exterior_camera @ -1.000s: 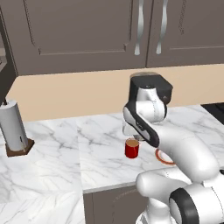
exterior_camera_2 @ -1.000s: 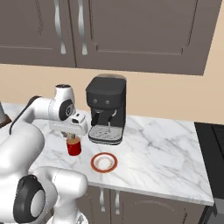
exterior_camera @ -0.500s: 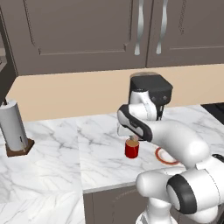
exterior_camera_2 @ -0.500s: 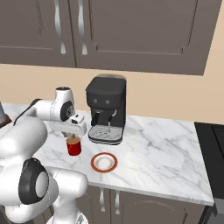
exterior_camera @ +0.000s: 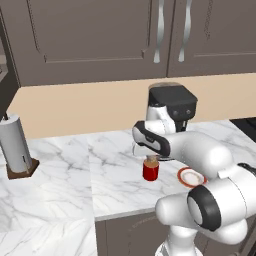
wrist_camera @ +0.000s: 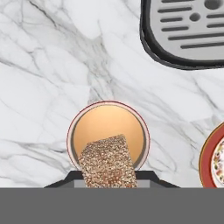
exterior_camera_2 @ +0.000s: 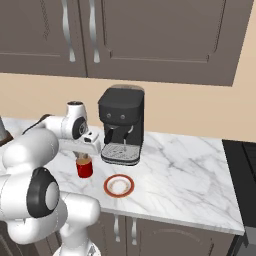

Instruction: Take a sugar cube from the saucer and place it inside the coffee. Then, grab milk from the fridge and place it next to the coffee on the counter to sweeten the coffee.

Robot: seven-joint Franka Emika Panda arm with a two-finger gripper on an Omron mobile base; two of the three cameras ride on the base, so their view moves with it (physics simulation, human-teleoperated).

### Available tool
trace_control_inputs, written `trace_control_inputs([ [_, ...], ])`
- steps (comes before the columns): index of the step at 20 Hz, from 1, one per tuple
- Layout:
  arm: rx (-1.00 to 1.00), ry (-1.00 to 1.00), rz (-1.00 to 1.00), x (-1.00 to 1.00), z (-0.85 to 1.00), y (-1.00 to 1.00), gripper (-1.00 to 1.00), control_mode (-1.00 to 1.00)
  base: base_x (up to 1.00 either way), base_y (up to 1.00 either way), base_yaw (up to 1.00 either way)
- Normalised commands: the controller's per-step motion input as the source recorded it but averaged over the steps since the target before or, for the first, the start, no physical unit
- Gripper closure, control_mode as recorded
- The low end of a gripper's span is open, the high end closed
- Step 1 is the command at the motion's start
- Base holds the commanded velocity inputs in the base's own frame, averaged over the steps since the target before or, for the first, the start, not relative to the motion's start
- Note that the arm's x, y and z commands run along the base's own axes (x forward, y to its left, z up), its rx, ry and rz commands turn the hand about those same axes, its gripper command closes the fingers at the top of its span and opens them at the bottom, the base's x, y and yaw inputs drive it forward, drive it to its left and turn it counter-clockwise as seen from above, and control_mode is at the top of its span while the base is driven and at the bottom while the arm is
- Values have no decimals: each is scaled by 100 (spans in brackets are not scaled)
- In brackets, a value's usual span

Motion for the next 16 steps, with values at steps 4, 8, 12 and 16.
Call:
trace_control_inputs([
  [4, 0, 0, 0, 1, -15, 0, 100, -100, 0, 0, 0],
  [8, 0, 0, 0, 0, -5, 0, 100, -100, 0, 0, 0],
  [12, 0, 0, 0, 0, -2, 0, 100, -100, 0, 0, 0],
  [16, 0, 0, 0, 0, -1, 0, 100, -100, 0, 0, 0],
])
